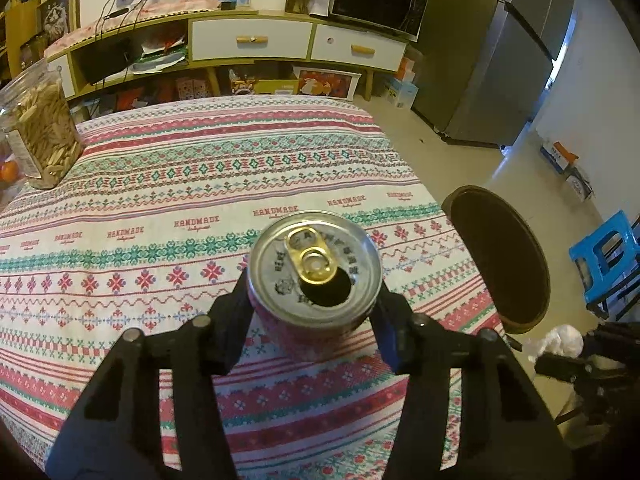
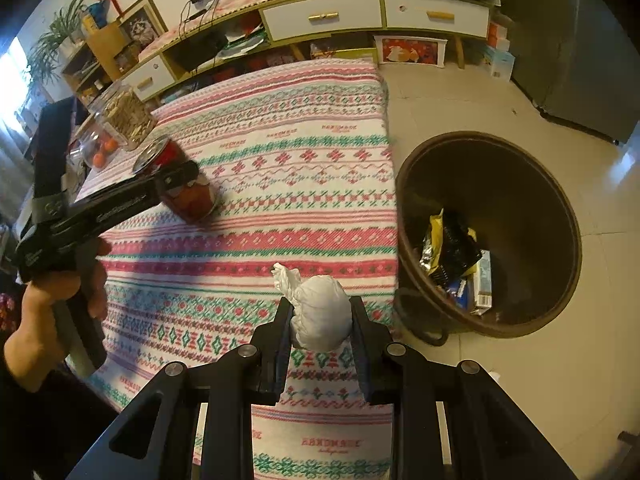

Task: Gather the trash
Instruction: 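Carry the soda can with the left tool while the right tool carries the tissue over the bin, then open both tools to drop the tissue and the soda can into the bin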

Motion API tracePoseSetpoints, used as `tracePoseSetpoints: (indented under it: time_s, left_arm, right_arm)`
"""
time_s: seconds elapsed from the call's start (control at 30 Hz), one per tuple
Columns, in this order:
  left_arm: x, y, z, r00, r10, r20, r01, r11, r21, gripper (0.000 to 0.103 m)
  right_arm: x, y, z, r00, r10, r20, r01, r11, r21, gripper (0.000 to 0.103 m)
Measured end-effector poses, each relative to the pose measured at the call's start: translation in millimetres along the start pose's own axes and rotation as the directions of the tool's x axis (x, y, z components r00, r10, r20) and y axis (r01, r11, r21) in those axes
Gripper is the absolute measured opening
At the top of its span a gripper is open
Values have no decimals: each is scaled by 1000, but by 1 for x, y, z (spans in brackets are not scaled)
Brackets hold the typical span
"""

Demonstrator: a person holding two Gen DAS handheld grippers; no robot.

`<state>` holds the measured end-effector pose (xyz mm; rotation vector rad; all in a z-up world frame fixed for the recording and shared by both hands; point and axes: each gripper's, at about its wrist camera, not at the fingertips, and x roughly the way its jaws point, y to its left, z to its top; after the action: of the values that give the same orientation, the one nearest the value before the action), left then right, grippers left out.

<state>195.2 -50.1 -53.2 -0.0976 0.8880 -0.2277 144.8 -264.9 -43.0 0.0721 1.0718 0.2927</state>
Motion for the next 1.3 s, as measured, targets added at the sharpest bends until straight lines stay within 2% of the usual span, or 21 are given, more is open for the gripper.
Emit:
tracePoseSetpoints:
  time_s: [0.17,0.33,0.43,0.6,0.73,1.07,1.13,1.17,1.2,1.3]
  left_arm:
    - [-15,-12,4,999,-30,15,30,1000,6,55]
    - [-15,-44,17,997,-74,26,73,996,45,55]
    - [-4,-72,24,992,-127,17,127,991,39,55]
    - [18,-133,27,982,-188,1,186,975,119,55]
    - [36,-166,23,975,-219,-36,222,963,156,55]
    - [63,-186,8,967,-228,-112,245,954,174,55]
    - [61,-185,8,964,-237,-123,256,951,173,58]
    - [57,-185,9,966,-231,-118,249,952,178,65]
    - [55,-186,9,968,-225,-111,242,953,184,79]
    - [39,-181,13,976,-208,-60,216,956,199,85]
  right_arm:
    - [-5,-23,12,999,-27,23,26,999,24,28]
    - [-6,-65,22,997,-73,28,70,993,98,28]
    - [-11,-91,24,996,-78,35,71,984,163,28]
    - [-18,-128,19,994,-98,40,86,968,236,28]
    - [-19,-153,12,993,-110,28,98,956,278,28]
    - [-18,-187,2,993,-117,1,109,927,358,28]
    - [-19,-188,3,993,-121,3,112,926,362,28]
    - [-18,-188,3,993,-121,3,112,925,363,28]
    - [-18,-188,3,993,-121,3,112,925,363,28]
    - [-15,-186,3,992,-125,-1,117,927,356,28]
